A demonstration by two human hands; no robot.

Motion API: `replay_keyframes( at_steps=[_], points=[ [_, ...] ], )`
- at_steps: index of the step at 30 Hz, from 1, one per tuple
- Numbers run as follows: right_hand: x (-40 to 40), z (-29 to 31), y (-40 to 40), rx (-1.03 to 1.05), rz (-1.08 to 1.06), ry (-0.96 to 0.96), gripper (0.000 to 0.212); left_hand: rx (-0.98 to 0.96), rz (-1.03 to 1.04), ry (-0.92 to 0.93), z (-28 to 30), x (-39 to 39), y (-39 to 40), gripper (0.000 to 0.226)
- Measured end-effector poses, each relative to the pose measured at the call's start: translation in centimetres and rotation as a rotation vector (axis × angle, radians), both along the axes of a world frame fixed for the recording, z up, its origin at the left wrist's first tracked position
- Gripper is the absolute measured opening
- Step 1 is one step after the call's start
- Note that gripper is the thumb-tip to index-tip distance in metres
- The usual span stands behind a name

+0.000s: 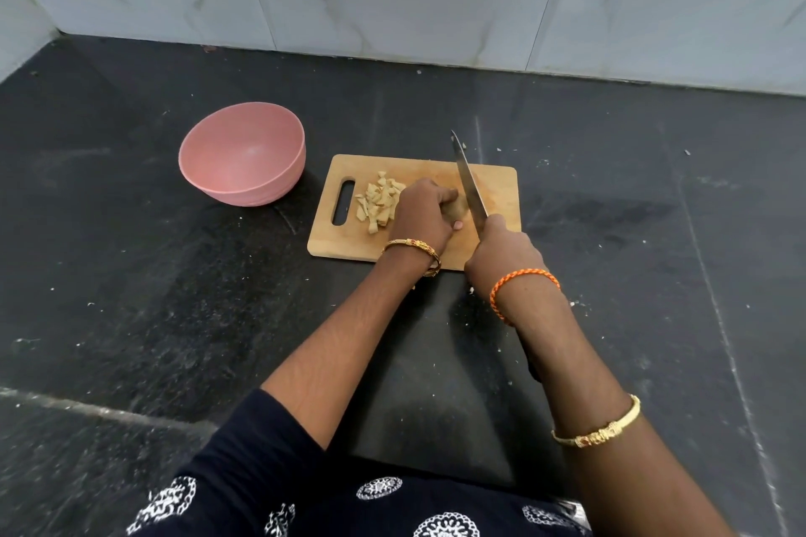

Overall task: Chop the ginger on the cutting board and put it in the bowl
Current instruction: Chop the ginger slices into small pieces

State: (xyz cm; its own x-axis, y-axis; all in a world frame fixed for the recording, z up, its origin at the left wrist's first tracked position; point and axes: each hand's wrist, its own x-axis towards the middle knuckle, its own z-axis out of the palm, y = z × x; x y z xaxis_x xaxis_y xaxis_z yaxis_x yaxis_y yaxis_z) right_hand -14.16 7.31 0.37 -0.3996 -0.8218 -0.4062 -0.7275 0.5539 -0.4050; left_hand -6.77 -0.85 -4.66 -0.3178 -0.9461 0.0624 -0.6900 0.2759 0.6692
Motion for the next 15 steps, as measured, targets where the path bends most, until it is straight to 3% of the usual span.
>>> replay_keyframes(
  at_steps=[7,13,15],
  points=[
    [0.6,-0.5,2.0,0.078,-0.026,-0.01,0.027,-0.005,0.02,0.037,0.1,0.1,0.2,0.038],
    [-0.4,0.0,6.8,0.092,-0.04,-0.104,0.004,0.039,0.029,0.052,0.1,0.1,0.1,0.04],
    [-0.8,0.5,7.7,0.065,-0.057,-0.121,0.01,0.058,0.031,0.062,0.1,0.2,0.1,0.042]
  ],
)
